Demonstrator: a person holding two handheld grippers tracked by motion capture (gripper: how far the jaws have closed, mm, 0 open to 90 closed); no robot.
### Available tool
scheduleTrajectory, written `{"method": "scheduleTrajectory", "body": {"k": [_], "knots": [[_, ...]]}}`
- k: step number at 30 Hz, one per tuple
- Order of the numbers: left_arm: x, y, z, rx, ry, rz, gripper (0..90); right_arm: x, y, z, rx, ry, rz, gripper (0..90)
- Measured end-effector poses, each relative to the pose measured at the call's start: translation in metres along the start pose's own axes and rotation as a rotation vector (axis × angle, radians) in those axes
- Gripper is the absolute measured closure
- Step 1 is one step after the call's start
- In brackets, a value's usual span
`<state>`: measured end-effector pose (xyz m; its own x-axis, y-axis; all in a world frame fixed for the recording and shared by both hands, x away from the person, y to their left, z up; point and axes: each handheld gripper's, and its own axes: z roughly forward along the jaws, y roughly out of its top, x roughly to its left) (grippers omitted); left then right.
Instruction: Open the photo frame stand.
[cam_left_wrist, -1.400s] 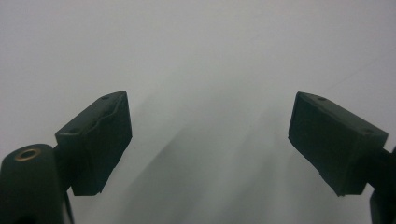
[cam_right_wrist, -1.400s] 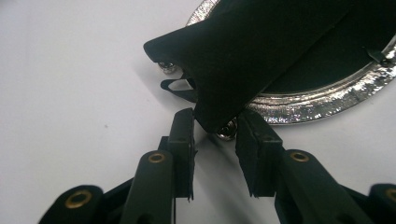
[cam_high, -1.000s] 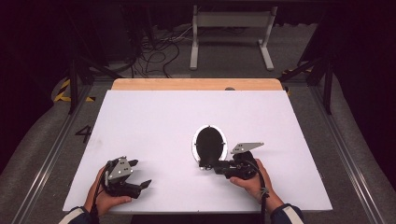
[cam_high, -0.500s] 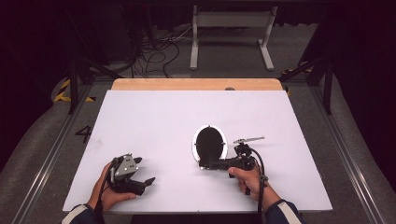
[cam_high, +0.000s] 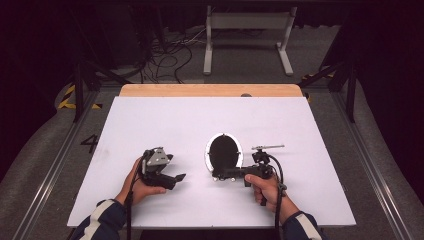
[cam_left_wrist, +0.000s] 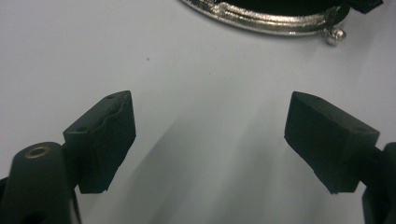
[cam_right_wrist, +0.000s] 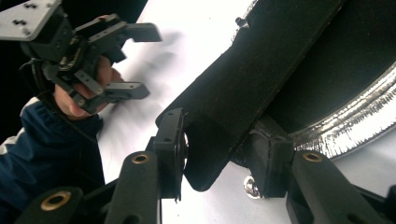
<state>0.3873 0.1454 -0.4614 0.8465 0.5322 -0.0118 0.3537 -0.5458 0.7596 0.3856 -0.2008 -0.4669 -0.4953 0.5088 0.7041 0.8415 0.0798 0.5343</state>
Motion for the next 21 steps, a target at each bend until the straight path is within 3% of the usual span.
{"method": "scheduleTrajectory", "body": {"k": [5,6,8,15,16,21], "knots": [[0.007,0.015,0.019,0.0,-0.05,-0.055,17.0,-0.002,0.001,0.003,-0.013,0.01,0.011,61.8],[0.009,0.018,0.023,-0.012,-0.055,-0.084,17.2,-0.001,0.001,0.003,-0.012,0.008,0.012,62.4],[0.011,0.02,0.026,-0.013,-0.058,-0.087,17.9,-0.001,0.001,0.004,-0.011,0.006,0.008,63.0],[0.02,0.032,0.041,-0.03,-0.117,-0.141,16.8,-0.001,0.001,0.003,0.0,-0.002,-0.04,64.9],[0.022,0.033,0.045,-0.035,-0.132,-0.164,16.8,-0.001,0.001,0.004,0.0,-0.003,-0.048,65.1],[0.021,0.04,0.054,-0.011,-0.15,-0.212,16.3,0.001,0.001,0.004,0.0,-0.008,-0.116,66.3]]}}
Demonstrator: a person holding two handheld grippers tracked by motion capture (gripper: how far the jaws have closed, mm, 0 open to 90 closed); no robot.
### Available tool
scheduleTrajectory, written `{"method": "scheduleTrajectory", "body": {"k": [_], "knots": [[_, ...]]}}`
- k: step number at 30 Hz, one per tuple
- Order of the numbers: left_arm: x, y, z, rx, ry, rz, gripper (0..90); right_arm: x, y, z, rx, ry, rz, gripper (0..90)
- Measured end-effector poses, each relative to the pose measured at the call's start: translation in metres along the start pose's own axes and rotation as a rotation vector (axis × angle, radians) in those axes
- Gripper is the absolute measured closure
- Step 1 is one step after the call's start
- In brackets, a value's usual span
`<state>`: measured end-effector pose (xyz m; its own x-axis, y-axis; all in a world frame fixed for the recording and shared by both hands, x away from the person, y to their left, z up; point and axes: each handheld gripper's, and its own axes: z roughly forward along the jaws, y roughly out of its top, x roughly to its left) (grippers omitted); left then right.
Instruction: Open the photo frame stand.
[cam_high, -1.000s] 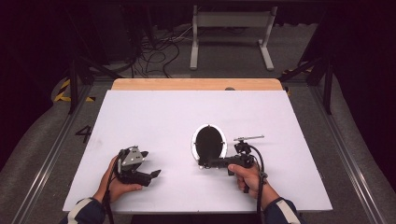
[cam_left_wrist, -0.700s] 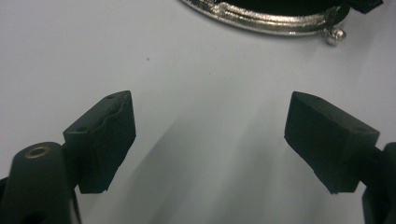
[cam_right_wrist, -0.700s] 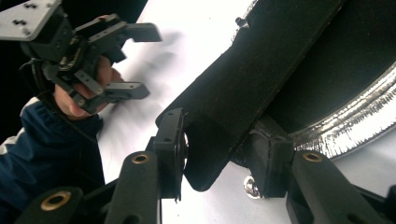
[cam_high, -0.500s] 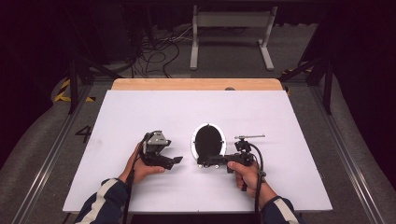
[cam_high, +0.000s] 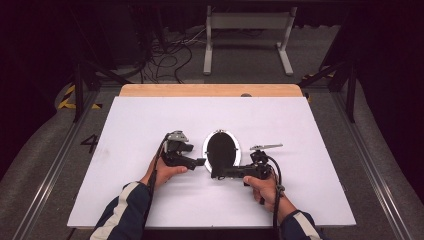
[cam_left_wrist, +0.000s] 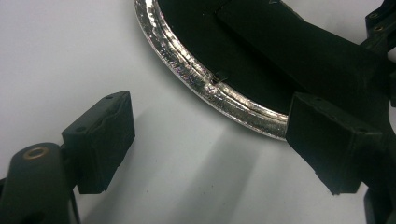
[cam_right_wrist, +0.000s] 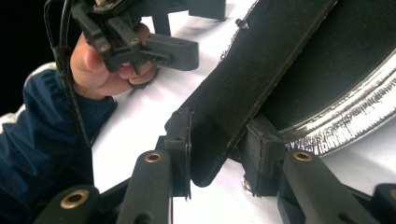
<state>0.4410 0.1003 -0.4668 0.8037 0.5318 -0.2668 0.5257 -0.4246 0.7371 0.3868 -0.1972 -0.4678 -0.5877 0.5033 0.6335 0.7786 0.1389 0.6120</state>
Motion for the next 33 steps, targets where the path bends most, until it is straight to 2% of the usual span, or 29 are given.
{"method": "scheduleTrajectory", "body": {"k": [2,3,6,9,11,12,13,16,18,20,24,27,31,33], "knots": [[-0.001,0.001,0.001,0.005,-0.009,0.003,16.5,0.001,0.0,0.0,0.002,-0.002,-0.008,66.5],[-0.001,0.001,0.002,0.005,-0.012,0.002,16.2,0.002,0.0,0.0,0.002,-0.01,-0.039,66.5],[0.0,0.001,0.002,0.001,-0.025,-0.003,16.5,0.004,0.0,0.0,0.001,-0.014,-0.082,66.7],[0.0,0.001,0.003,-0.001,-0.061,-0.014,15.9,0.005,-0.002,-0.001,0.001,-0.017,-0.112,67.0],[-0.001,0.002,0.003,0.0,-0.063,-0.017,15.8,0.005,-0.002,-0.001,-0.003,-0.019,-0.126,67.0],[0.0,0.003,0.004,-0.001,-0.07,-0.001,15.8,0.006,-0.003,-0.001,-0.004,-0.021,-0.149,67.1],[-0.001,0.003,0.005,-0.009,-0.084,-0.017,15.5,0.007,-0.004,-0.001,-0.005,-0.028,-0.178,67.1],[-0.001,0.004,0.006,-0.009,-0.093,-0.005,16.2,0.009,-0.005,-0.002,-0.005,-0.035,-0.201,67.0],[-0.002,0.005,0.003,-0.044,-0.09,-0.001,18.9,0.01,-0.005,-0.002,-0.004,-0.04,-0.227,67.0],[-0.004,0.007,0.001,-0.071,-0.122,-0.001,20.9,0.011,-0.005,-0.002,-0.001,-0.043,-0.245,67.0],[-0.006,0.008,0.003,-0.064,-0.14,0.013,22.0,0.015,-0.005,-0.002,0.0,-0.056,-0.274,67.0],[-0.007,0.007,0.006,-0.069,-0.158,-0.006,21.7,0.016,-0.006,-0.002,-0.002,-0.061,-0.282,67.0],[-0.004,0.007,0.005,-0.073,-0.168,0.0,23.7,0.016,-0.006,-0.003,0.001,-0.058,-0.283,67.0],[-0.004,0.006,0.004,-0.077,-0.178,-0.021,24.9,0.017,-0.006,-0.003,0.003,-0.06,-0.287,67.0]]}}
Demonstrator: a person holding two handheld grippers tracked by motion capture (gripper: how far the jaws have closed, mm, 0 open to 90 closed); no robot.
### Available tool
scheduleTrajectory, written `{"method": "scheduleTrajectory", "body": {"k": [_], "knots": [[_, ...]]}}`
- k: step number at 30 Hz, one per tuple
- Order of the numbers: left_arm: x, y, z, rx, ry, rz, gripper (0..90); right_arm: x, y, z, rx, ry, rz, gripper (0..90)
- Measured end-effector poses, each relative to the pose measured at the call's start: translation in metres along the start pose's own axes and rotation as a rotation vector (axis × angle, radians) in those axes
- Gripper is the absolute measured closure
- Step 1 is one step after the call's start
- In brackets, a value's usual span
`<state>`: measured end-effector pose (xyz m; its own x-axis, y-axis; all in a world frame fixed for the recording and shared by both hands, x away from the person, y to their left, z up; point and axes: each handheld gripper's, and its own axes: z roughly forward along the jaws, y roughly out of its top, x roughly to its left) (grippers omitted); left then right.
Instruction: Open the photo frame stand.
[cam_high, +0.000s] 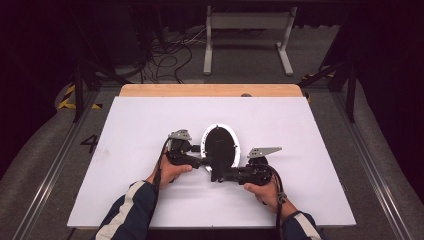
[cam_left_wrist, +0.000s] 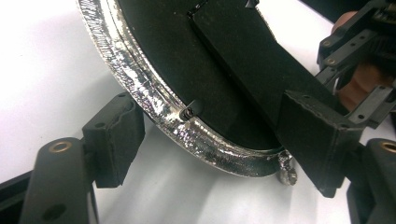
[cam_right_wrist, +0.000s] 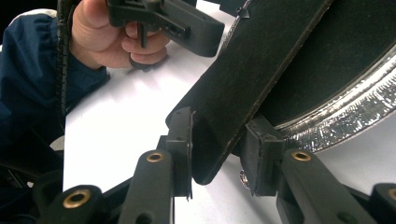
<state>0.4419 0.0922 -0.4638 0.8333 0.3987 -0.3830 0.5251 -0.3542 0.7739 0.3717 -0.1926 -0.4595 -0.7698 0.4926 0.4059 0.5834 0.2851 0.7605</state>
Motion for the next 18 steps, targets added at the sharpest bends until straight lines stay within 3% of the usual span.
{"method": "scheduleTrajectory", "body": {"k": [10,11,13,18], "knots": [[0.0,0.001,-0.01,-0.073,-0.039,0.005,40.3,0.004,-0.001,-0.005,0.0,0.002,-0.026,68.5],[0.0,0.0,-0.013,-0.103,-0.057,-0.002,40.3,0.004,-0.001,-0.005,0.0,0.002,-0.026,68.5],[0.0,0.0,-0.017,-0.128,-0.079,0.011,48.0,0.005,-0.001,-0.005,0.005,0.006,-0.036,70.5],[-0.002,0.001,-0.023,-0.152,-0.089,0.037,57.7,0.007,-0.001,-0.005,0.013,0.002,-0.056,74.2]]}}
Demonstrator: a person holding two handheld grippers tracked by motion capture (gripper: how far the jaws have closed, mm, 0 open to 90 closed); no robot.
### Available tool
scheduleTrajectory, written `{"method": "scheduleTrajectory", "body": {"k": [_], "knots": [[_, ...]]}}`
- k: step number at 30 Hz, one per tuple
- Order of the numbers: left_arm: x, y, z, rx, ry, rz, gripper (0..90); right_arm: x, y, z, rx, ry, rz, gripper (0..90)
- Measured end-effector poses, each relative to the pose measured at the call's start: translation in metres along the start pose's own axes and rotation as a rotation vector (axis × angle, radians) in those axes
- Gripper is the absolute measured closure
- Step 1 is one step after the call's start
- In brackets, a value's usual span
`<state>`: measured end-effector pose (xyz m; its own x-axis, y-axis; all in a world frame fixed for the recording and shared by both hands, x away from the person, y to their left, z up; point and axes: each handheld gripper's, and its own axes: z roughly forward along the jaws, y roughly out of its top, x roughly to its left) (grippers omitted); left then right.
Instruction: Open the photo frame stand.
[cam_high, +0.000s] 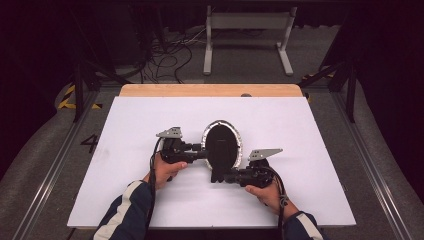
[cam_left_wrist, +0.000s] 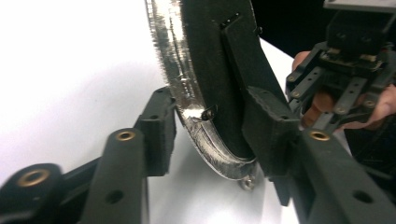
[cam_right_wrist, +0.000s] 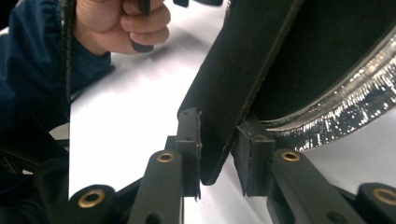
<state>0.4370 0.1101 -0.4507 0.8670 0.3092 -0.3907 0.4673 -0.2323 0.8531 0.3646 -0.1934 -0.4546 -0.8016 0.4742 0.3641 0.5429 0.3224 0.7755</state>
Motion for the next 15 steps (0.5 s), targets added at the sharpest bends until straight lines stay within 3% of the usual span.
{"method": "scheduleTrajectory", "body": {"k": [2,7,8,13,15], "knots": [[-0.002,0.001,0.0,0.016,0.013,0.024,60.8,0.0,0.0,0.0,0.004,-0.004,0.003,75.8],[-0.006,0.0,0.006,0.055,-0.014,0.042,67.1,0.0,-0.002,0.001,0.016,-0.019,-0.004,79.4],[-0.008,0.001,0.006,0.056,-0.009,0.071,67.1,-0.001,-0.002,0.001,0.016,-0.015,-0.003,80.3],[-0.017,0.004,0.004,0.061,0.011,0.125,69.8,0.001,-0.002,0.002,0.022,-0.032,-0.013,81.7],[-0.021,0.005,0.004,0.079,0.039,0.15,69.7,0.0,-0.002,0.001,0.021,-0.035,-0.011,81.4]]}}
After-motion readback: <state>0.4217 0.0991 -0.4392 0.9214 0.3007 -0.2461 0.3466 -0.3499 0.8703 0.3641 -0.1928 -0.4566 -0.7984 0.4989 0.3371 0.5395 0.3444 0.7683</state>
